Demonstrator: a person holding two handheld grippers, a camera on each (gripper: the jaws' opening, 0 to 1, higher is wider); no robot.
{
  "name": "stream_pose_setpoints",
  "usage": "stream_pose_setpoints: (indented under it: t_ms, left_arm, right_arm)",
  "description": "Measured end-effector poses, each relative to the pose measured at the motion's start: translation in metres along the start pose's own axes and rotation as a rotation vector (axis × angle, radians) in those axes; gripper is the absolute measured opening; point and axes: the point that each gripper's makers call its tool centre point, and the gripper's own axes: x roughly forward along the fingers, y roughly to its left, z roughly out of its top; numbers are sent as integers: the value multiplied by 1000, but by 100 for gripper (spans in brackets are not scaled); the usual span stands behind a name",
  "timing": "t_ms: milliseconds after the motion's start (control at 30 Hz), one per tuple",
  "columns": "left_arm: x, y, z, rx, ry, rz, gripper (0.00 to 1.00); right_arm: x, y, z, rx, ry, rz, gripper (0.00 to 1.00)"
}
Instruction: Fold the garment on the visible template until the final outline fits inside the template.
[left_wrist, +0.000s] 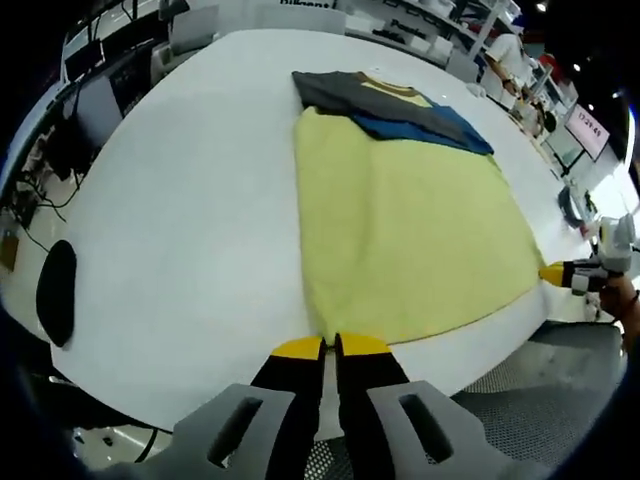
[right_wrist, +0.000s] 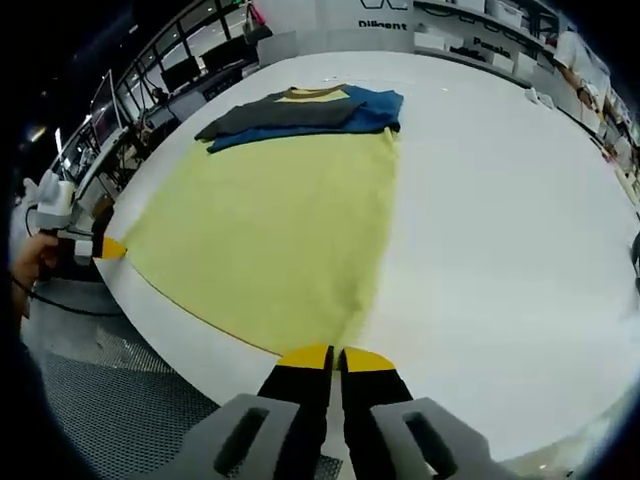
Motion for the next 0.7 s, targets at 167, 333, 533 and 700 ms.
stream_pose_setpoints:
  t_ms: [167, 333, 533, 700]
  left_arm:
    - [0, 0, 0, 10, -2, -10, 4]
    - [-2, -2, 0, 39, -17, -6, 3]
    - [-9, -5, 2, 122, -46, -6, 2]
    - [-12, -5, 1, 125, -31, -16, 2]
  right_arm:
    - [1, 0, -1, -18, 10, -4, 0]
    - [-1, 0, -1, -19, 3, -4, 0]
    - [-8, 0, 2, -34, 0, -6, 0]
    - [-10, 0, 1, -41, 10, 1, 0]
